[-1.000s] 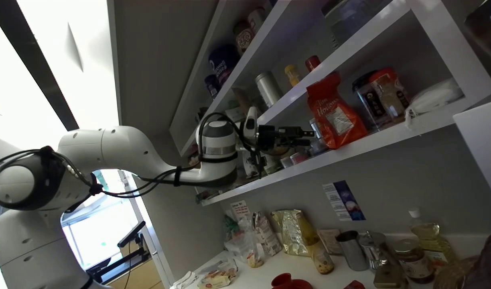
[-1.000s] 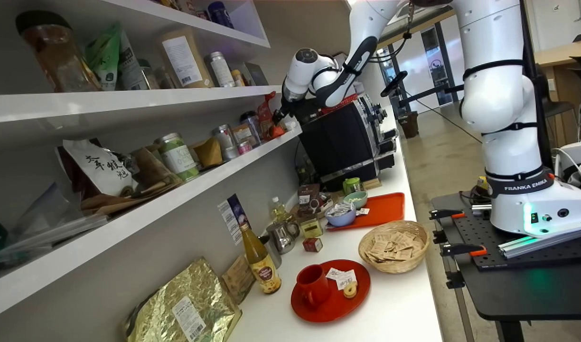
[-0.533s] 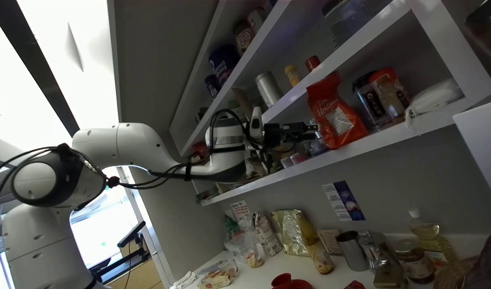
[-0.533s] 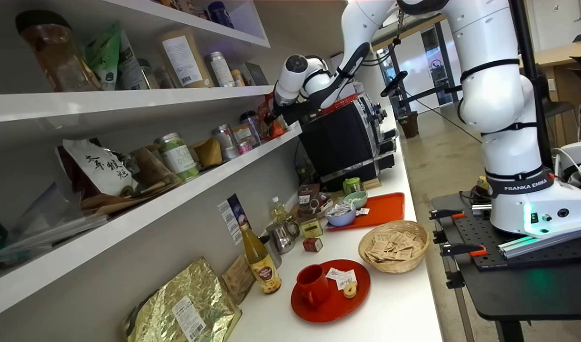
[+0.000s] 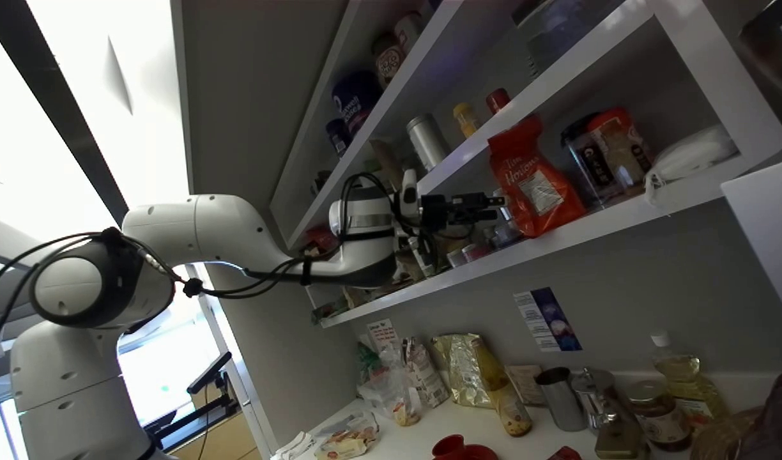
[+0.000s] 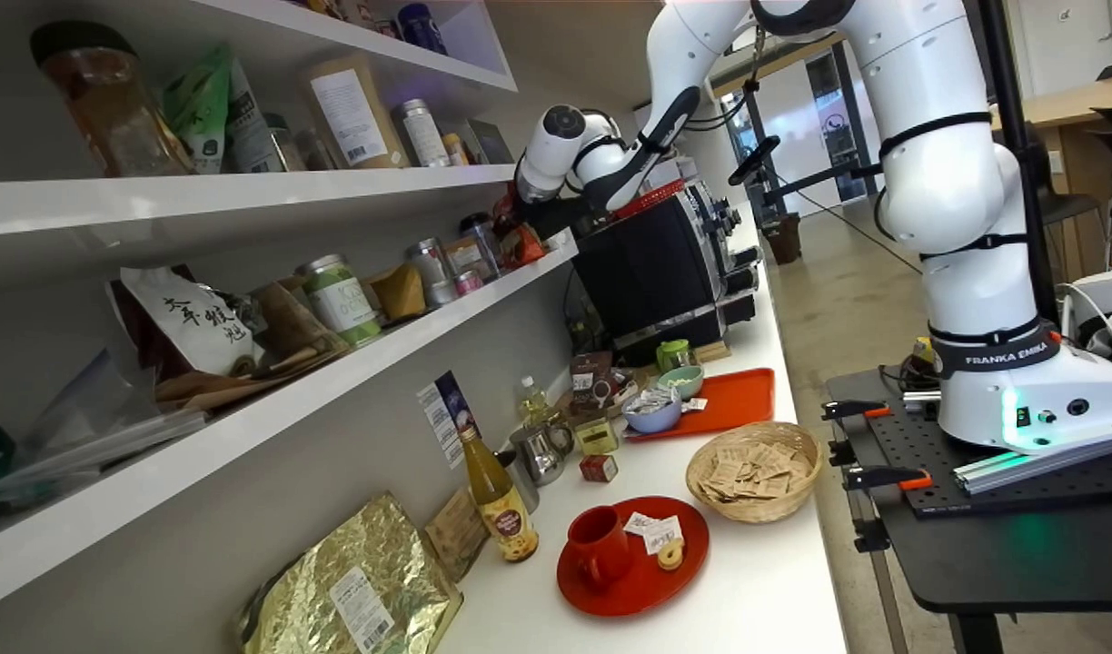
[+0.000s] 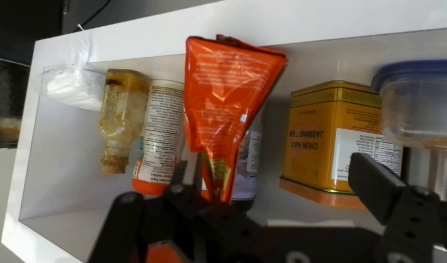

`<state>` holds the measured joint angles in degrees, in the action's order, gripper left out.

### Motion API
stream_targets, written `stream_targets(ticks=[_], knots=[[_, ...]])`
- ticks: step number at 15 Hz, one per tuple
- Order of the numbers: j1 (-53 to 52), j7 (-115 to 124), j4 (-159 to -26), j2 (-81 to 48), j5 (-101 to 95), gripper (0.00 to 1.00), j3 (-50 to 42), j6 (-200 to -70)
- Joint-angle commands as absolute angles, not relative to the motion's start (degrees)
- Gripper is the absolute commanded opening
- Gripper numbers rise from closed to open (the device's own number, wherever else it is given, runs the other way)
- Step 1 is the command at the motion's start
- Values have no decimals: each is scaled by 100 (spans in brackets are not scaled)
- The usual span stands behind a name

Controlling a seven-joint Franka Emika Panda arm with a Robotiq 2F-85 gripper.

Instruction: Remove the orange packet from the bottom shelf and put it on the counter

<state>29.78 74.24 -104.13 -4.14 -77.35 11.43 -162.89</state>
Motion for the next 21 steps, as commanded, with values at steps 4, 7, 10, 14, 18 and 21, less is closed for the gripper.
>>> stream_targets(ticks=[4, 7, 10, 14, 18, 21], knots=[[3238, 5985, -10530, -118, -6581, 100, 1053, -16767], [3300, 5400, -10648, 87, -6297, 100, 1050, -16784], [3300, 4639, -10640, 15, -5782, 100, 1045, -16869], [3301, 3516, -10614, -155, -4761, 100, 1061, -16757], [3337, 2786, -10508, -268, -4099, 100, 1071, -16670], [3387, 2740, -10420, -302, -4049, 100, 1033, -16705]])
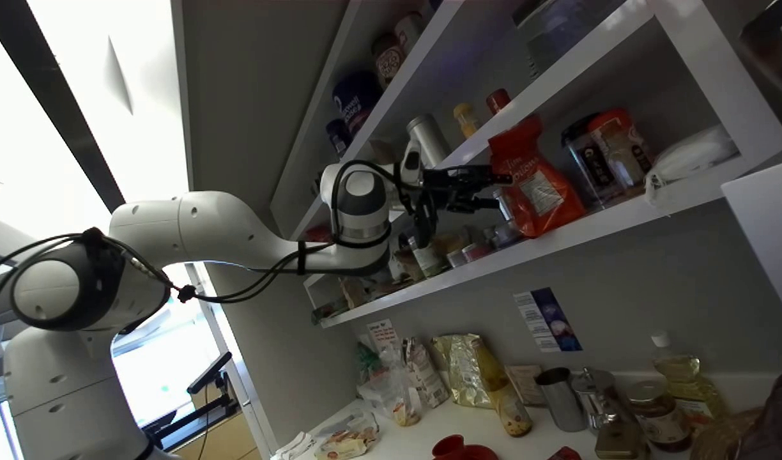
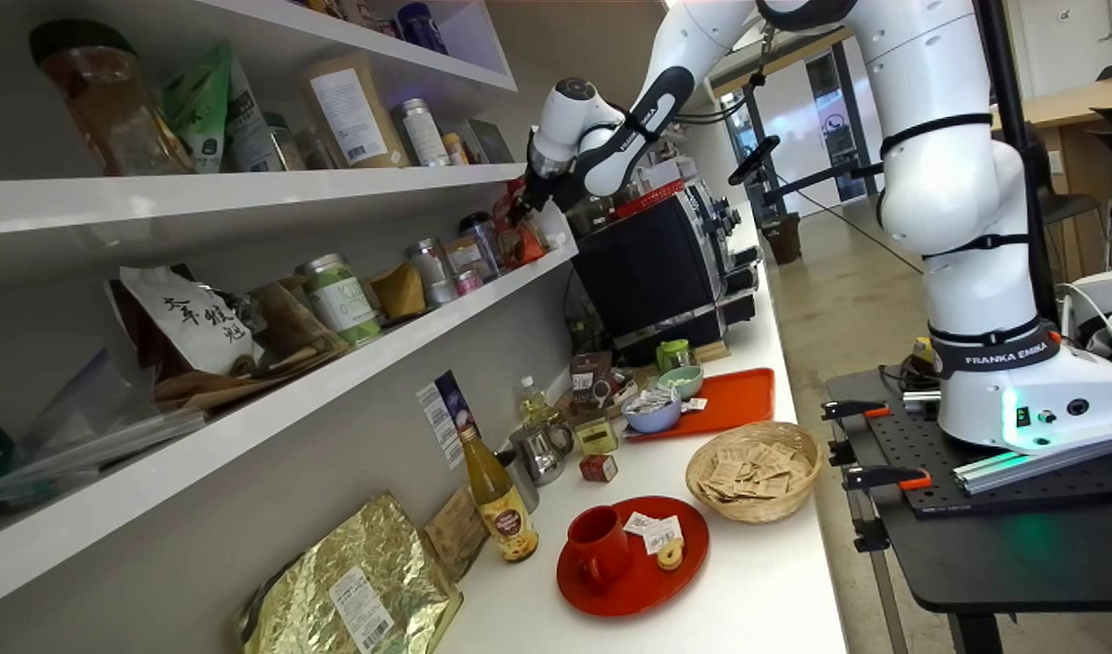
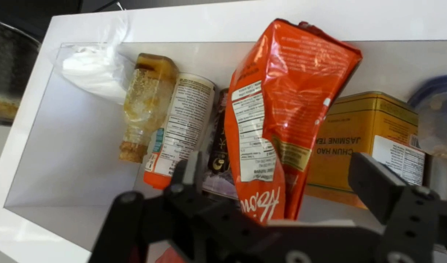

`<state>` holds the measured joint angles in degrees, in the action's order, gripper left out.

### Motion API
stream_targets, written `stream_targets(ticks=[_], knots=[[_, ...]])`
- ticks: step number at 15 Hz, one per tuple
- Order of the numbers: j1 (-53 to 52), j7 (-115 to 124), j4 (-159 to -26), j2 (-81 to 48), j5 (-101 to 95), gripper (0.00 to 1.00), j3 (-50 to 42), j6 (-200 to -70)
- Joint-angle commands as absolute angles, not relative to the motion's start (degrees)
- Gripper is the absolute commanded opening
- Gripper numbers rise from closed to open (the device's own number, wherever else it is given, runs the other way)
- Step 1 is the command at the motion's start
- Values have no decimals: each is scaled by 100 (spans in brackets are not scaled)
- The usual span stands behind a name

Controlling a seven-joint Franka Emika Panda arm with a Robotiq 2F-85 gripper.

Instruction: Remove the orange packet from the bottom shelf and put it on the counter

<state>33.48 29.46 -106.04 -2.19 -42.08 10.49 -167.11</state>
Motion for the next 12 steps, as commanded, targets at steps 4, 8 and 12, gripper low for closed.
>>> stream_targets(ticks=[4, 8, 12], knots=[[3456, 3148, -10266, -346, -4454, 100, 929, -16762], [3457, 3065, -10201, -454, -4281, 100, 912, -16768], [3436, 3026, -10222, -554, -4218, 100, 938, -16780]])
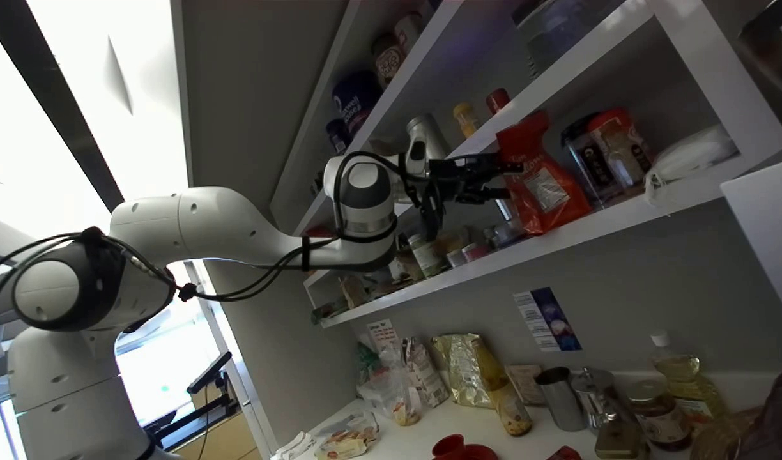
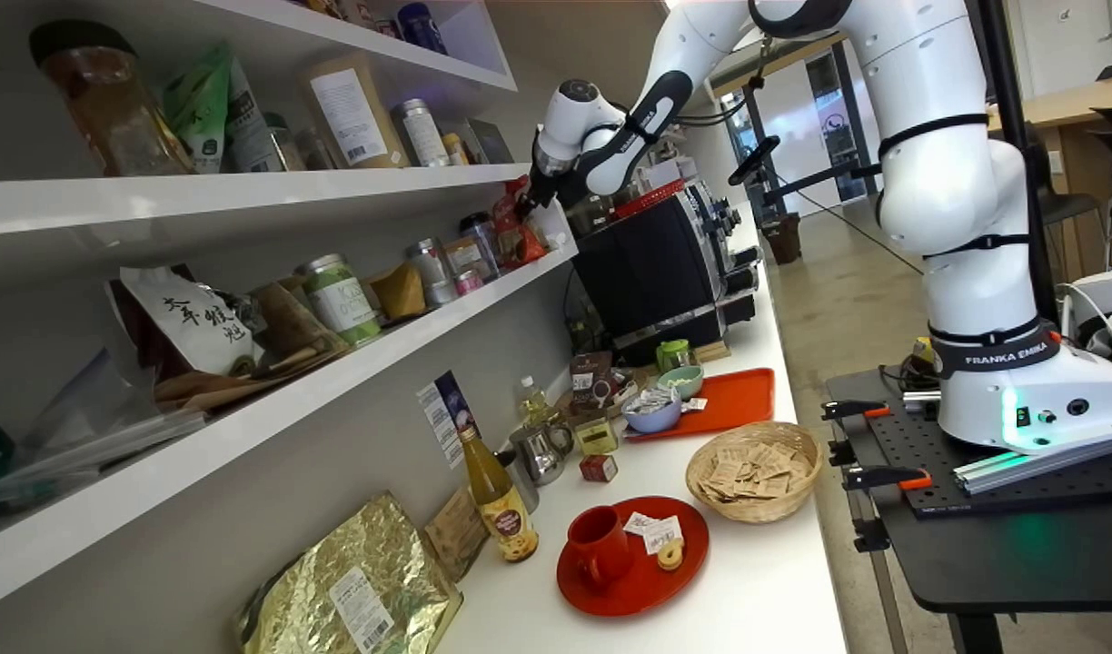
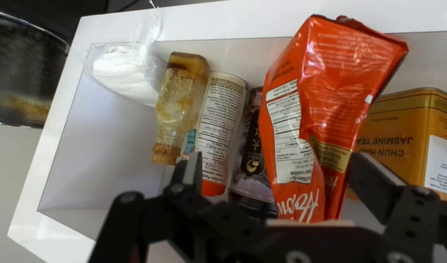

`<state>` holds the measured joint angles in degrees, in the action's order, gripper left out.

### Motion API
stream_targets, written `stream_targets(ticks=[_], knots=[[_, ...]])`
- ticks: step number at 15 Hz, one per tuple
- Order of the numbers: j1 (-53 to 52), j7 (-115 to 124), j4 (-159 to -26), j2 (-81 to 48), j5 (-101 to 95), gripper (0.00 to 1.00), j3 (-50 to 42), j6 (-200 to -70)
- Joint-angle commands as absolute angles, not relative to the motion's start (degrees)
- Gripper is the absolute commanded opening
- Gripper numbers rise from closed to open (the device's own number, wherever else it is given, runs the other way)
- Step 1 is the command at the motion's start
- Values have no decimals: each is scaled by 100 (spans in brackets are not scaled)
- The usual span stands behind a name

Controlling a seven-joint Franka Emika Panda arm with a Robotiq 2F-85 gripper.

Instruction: Remove the orange packet from the bottom shelf and put it on the counter

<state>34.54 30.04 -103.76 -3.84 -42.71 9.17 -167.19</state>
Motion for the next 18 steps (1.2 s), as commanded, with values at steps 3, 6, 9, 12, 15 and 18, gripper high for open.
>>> stream_targets(ticks=[3, 6, 9, 12, 15, 18], knots=[[3421, 2927, -10246, -652, -4146, 74, 987, -16764], [3403, 2933, -10252, -717, -4155, 52, 1018, -16750], [3396, 2983, -10269, -741, -4205, 30, 1030, -16764], [3404, 2950, -10292, -720, -4171, 5, 1040, -16759], [3405, 2965, -10313, -700, -4176, 0, 1039, -16760], [3407, 2960, -10376, -636, -4151, 2, 1049, -16730]])
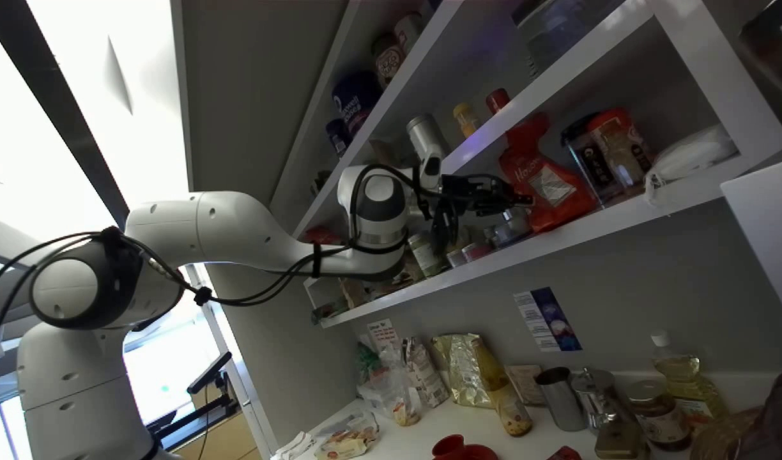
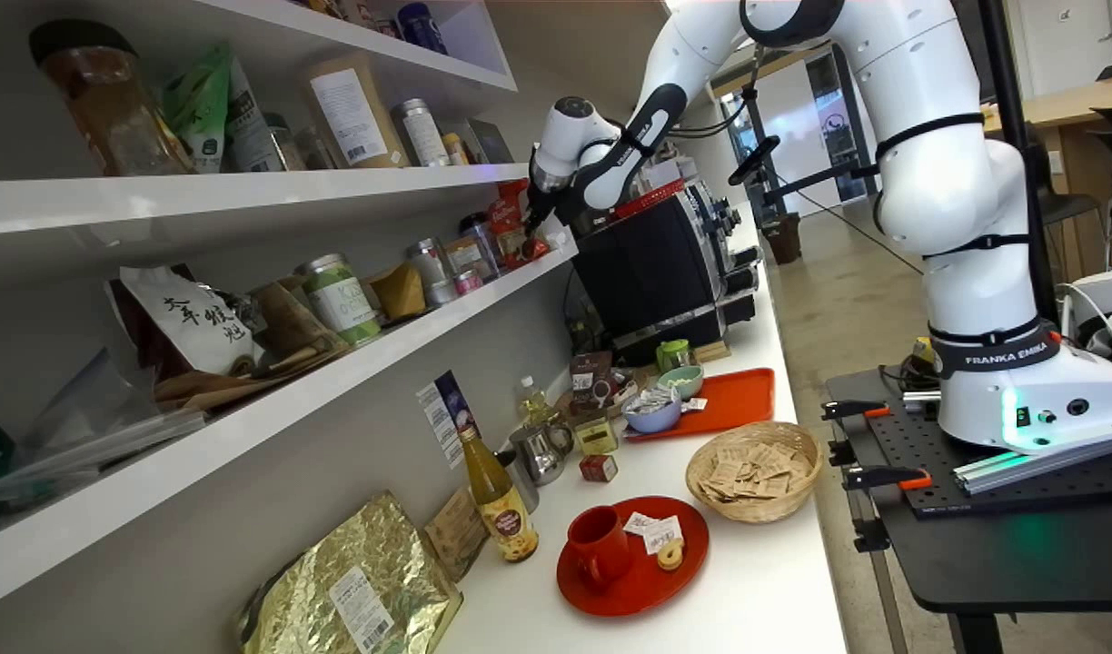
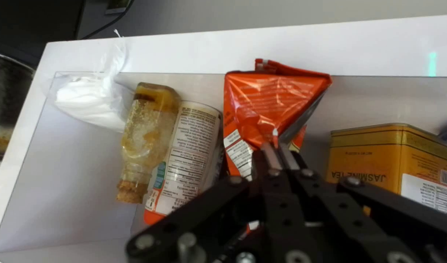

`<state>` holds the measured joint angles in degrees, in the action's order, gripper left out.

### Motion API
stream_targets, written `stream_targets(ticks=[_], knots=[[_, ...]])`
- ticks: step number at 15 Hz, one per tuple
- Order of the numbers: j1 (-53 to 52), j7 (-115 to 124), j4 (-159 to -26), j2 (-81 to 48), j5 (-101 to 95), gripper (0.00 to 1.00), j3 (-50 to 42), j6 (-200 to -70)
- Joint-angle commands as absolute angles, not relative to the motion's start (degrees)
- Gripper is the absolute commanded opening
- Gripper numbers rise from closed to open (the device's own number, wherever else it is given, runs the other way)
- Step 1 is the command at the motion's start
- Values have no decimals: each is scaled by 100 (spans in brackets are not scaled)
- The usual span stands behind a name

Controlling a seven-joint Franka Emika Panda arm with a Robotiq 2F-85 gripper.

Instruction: Remove the orange packet from the bottom shelf and put it on the counter

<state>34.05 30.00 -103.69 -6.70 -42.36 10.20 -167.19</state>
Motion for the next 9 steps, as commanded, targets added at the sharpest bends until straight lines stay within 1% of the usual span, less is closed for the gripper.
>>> stream_targets(ticks=[1, 5, 9], knots=[[3411, 2954, -10444, -553, -4128, 2, 1054, -16699], [3414, 2791, -10917, -95, -3903, 2, 1144, -16489], [3384, 2661, -11695, 771, -3696, 2, 1171, -16162]])
